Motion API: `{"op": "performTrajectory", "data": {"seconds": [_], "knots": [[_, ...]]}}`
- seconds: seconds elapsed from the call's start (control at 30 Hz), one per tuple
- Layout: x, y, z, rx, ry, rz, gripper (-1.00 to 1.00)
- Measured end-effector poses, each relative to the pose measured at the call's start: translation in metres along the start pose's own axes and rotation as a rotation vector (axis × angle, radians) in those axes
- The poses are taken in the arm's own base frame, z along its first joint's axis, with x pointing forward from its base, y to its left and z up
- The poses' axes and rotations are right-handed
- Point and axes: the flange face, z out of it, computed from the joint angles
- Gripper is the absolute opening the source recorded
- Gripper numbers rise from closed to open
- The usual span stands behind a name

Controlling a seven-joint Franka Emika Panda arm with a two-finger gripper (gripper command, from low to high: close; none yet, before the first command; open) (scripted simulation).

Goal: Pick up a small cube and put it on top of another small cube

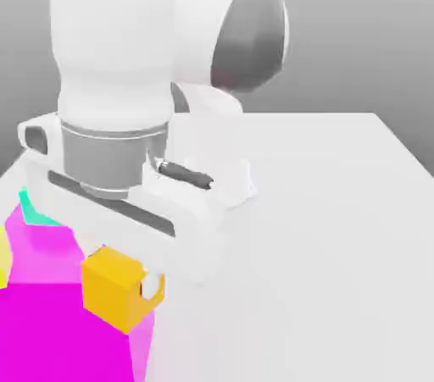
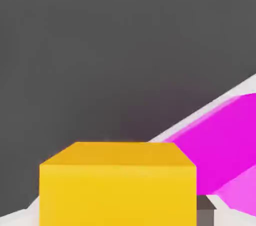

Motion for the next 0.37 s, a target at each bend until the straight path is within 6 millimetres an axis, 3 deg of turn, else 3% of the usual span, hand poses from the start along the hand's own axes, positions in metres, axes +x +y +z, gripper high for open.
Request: {"op": "performTrajectory", "data": {"seconds": [0.07,0.13,0.23,0.27,0.37], "knots": [[0.05,0.017,-0.024,-0.008,-0.03,0.093,-1.0],[0.078,0.031,-0.048,-0.008,-0.051,0.119,-1.0],[0.079,0.033,-0.019,-0.007,-0.058,0.112,-1.0],[0.078,0.033,-0.007,-0.007,-0.059,0.111,1.0],[0.078,0.033,-0.007,-0.007,-0.059,0.111,1.0]]}}
